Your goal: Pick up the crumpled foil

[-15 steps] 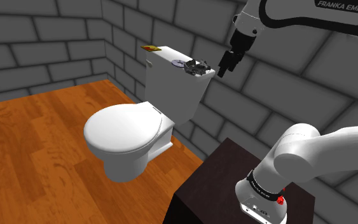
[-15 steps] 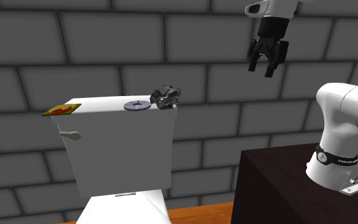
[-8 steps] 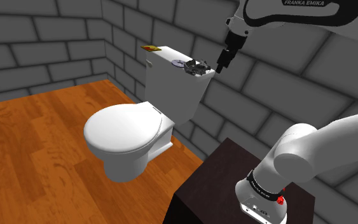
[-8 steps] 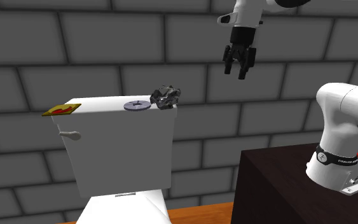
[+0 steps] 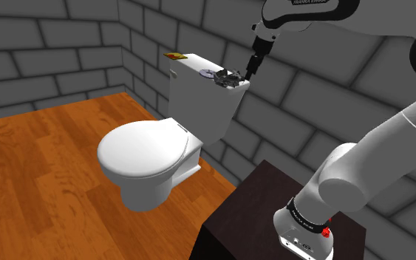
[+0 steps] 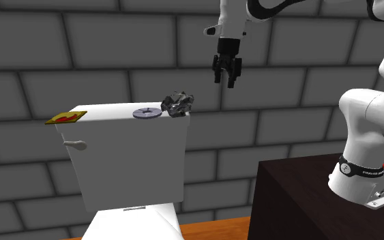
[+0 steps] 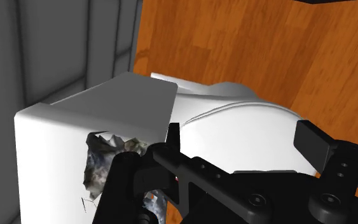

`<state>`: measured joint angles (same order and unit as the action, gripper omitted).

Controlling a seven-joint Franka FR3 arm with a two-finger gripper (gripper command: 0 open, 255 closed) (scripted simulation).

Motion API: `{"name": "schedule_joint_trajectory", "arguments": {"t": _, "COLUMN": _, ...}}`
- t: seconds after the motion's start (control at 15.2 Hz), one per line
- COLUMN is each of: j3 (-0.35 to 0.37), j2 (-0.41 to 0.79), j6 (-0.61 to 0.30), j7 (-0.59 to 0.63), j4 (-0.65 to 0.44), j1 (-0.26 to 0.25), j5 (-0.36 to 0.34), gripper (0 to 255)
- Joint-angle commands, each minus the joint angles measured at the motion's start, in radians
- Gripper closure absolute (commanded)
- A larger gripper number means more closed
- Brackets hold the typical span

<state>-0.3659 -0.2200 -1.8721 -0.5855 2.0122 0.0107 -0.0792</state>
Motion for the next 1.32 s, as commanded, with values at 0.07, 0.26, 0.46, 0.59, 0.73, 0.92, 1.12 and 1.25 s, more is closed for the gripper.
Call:
{"name": "schedule_joint_trajectory", "arguments": {"t": 0.07, "j3": -0.044, "j2": 0.126, "j6": -0.001, "j7": -0.111, "j4": -0.107, "j1": 0.005, "j5": 0.045, "gripper": 0}}
{"name": "schedule_joint_trajectory", "arguments": {"t": 0.26, "j3": -0.073, "j2": 0.263, "j6": 0.013, "j7": -0.216, "j4": -0.235, "j1": 0.022, "j5": 0.105, "gripper": 0}}
{"name": "schedule_joint_trajectory", "arguments": {"t": 0.46, "j3": -0.086, "j2": 0.408, "j6": 0.043, "j7": -0.314, "j4": -0.384, "j1": 0.056, "j5": 0.169, "gripper": 0}}
{"name": "schedule_joint_trajectory", "arguments": {"t": 0.59, "j3": -0.085, "j2": 0.508, "j6": 0.074, "j7": -0.371, "j4": -0.497, "j1": 0.089, "j5": 0.211, "gripper": 0}}
{"name": "schedule_joint_trajectory", "arguments": {"t": 0.73, "j3": -0.078, "j2": 0.613, "j6": 0.114, "j7": -0.421, "j4": -0.626, "j1": 0.129, "j5": 0.25, "gripper": 0}}
{"name": "schedule_joint_trajectory", "arguments": {"t": 0.92, "j3": -0.071, "j2": 0.656, "j6": 0.105, "j7": -0.44, "j4": -0.656, "j1": 0.145, "j5": 0.264, "gripper": 0}}
{"name": "schedule_joint_trajectory", "arguments": {"t": 1.12, "j3": -0.07, "j2": 0.657, "j6": 0.065, "j7": -0.442, "j4": -0.616, "j1": 0.141, "j5": 0.265, "gripper": 0}}
{"name": "schedule_joint_trajectory", "arguments": {"t": 1.25, "j3": -0.068, "j2": 0.658, "j6": 0.039, "j7": -0.444, "j4": -0.591, "j1": 0.139, "j5": 0.266, "gripper": 0}}
